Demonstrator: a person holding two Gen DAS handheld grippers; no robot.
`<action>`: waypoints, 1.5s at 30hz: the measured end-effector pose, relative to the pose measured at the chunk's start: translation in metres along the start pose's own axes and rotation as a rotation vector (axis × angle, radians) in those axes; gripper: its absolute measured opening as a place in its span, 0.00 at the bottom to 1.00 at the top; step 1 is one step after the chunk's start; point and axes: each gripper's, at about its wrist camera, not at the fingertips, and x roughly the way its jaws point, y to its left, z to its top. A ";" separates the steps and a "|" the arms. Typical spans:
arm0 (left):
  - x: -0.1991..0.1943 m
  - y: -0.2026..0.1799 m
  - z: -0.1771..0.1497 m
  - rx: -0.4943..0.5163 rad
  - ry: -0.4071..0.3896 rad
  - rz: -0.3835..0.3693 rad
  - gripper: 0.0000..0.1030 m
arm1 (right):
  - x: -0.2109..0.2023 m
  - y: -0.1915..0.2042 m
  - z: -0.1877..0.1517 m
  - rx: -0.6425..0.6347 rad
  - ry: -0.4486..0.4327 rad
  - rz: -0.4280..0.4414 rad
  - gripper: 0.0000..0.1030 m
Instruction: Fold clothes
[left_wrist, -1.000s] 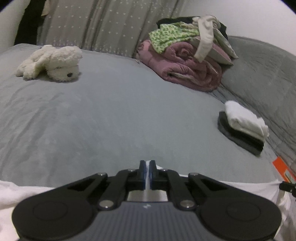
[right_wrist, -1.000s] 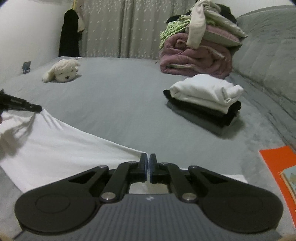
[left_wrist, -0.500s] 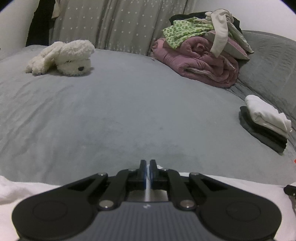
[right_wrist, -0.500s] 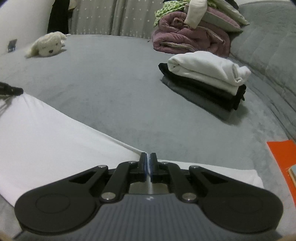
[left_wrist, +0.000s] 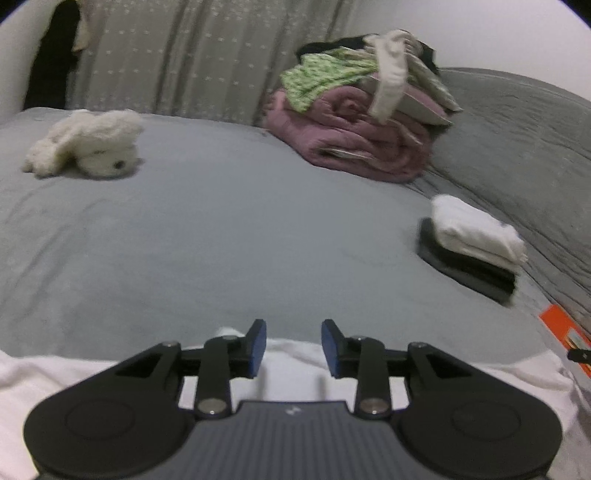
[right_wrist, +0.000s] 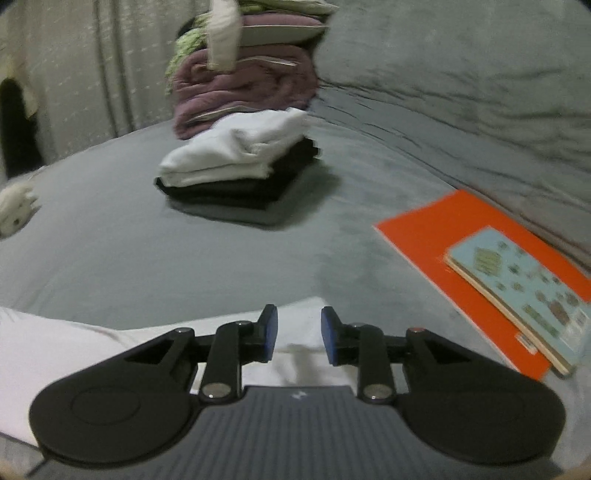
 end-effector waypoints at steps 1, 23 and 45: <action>0.001 -0.005 -0.003 0.012 0.005 -0.011 0.33 | -0.001 -0.003 -0.001 0.004 0.003 -0.002 0.29; 0.022 -0.033 -0.035 0.153 0.052 -0.015 0.48 | 0.027 0.046 -0.020 -0.397 0.123 0.003 0.28; 0.022 -0.033 -0.036 0.149 0.051 -0.017 0.48 | 0.004 0.039 -0.005 -0.309 -0.055 -0.144 0.00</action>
